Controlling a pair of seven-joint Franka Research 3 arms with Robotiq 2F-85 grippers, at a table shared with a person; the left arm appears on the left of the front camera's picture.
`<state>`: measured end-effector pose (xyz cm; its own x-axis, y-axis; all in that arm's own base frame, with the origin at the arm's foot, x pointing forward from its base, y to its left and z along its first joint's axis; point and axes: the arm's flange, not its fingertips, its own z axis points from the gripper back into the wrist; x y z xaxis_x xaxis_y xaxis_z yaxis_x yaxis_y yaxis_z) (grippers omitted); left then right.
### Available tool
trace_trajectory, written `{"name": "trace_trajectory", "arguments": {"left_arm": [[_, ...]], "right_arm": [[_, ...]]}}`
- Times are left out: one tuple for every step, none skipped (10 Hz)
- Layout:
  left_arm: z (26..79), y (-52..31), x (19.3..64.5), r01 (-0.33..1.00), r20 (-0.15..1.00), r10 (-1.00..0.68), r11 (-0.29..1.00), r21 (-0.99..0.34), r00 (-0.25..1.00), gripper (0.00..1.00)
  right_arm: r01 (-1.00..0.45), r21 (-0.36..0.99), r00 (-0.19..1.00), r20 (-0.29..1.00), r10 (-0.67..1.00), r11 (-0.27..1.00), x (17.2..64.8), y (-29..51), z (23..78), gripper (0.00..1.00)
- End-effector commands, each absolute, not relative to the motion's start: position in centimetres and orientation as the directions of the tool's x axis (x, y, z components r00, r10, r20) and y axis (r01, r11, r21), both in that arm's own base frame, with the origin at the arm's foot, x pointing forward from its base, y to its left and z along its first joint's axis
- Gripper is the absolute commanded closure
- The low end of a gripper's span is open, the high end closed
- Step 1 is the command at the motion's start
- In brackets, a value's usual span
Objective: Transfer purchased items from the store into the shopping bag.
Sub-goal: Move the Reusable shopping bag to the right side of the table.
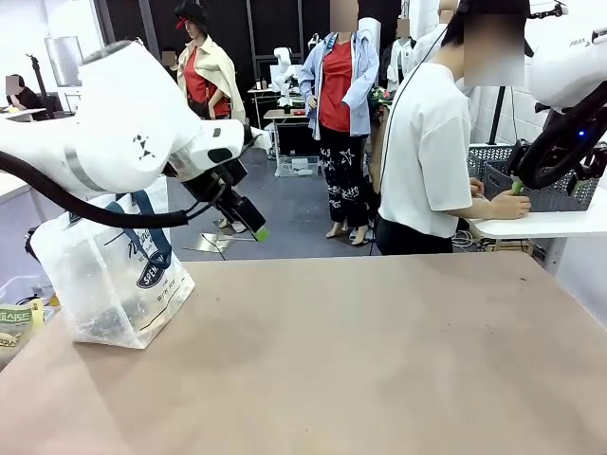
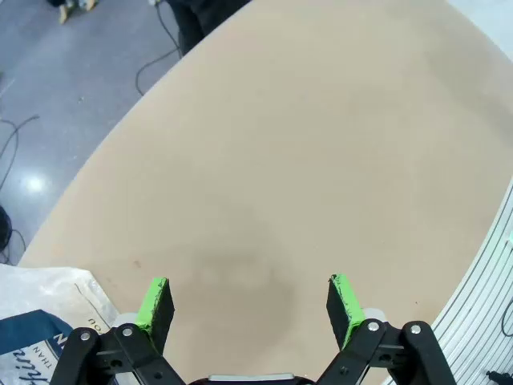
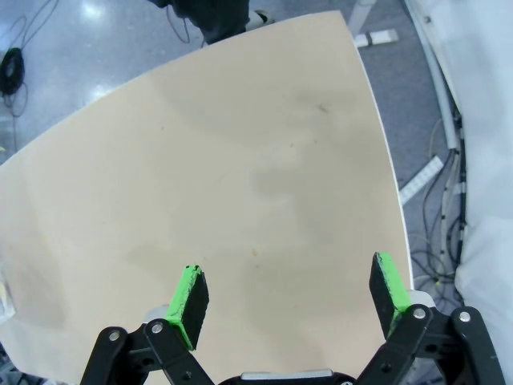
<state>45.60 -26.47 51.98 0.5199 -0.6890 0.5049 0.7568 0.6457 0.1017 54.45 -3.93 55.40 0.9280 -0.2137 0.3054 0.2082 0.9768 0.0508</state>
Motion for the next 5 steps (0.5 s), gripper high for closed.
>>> {"name": "trace_trajectory", "arguments": {"left_arm": [[52.34, -26.4, 46.15, 0.81, 0.512, -0.739, 0.571, 0.132, 0.437, 0.0], [51.98, -26.47, 45.6, 0.757, 0.505, -0.689, 0.646, 0.102, 0.52, 0.0], [51.98, -26.47, 45.6, 0.757, 0.505, -0.689, 0.646, 0.102, 0.52, 0.0], [51.98, -26.47, 45.6, 0.757, 0.505, -0.689, 0.646, 0.102, 0.52, 0.0], [51.98, -26.47, 45.6, 0.757, 0.505, -0.689, 0.646, 0.102, 0.52, 0.0]], "right_arm": [[0.232, 0.032, 0.924, 0.304, -0.231, 0.972, 54.44, -3.71, 55.29, 0.0], [0.232, 0.032, 0.924, 0.304, -0.231, 0.972, 54.44, -3.71, 55.29, 0.0], [0.232, 0.032, 0.924, 0.304, -0.231, 0.972, 54.44, -3.71, 55.29, 0.0], [0.232, 0.032, 0.924, 0.304, -0.231, 0.972, 54.44, -3.71, 55.29, 0.0], [0.232, 0.032, 0.924, 0.304, -0.231, 0.972, 54.44, -3.71, 55.29, 0.0]]}}
